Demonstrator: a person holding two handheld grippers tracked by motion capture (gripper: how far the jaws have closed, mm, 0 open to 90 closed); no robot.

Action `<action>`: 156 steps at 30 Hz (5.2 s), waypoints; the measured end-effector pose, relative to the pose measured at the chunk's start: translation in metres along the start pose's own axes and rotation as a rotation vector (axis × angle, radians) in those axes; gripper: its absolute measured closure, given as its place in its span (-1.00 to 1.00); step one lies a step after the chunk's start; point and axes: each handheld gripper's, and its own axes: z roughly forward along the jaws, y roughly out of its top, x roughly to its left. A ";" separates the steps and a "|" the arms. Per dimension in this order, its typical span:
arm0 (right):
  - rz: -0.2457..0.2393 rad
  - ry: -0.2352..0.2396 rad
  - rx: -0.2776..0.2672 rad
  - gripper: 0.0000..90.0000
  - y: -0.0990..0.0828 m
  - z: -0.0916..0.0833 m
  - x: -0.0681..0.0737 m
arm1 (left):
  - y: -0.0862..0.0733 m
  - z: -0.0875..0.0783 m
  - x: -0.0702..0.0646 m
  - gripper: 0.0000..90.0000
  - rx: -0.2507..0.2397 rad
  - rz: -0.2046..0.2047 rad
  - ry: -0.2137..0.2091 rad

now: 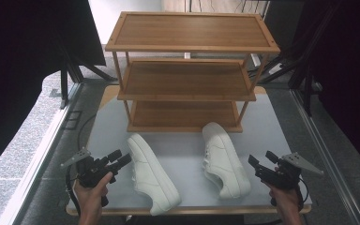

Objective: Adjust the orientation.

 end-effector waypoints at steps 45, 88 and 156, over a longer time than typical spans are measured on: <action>0.048 0.019 0.001 -0.31 0.008 0.003 -0.004 | -0.069 -0.023 -0.039 1.00 0.190 0.056 0.083; 0.095 -0.035 0.010 -0.30 0.001 -0.001 -0.017 | -0.023 0.105 -0.086 0.92 0.262 0.131 -0.059; 0.090 -0.069 0.035 -0.28 -0.004 0.003 -0.019 | -0.016 0.073 -0.039 0.98 0.340 0.187 0.031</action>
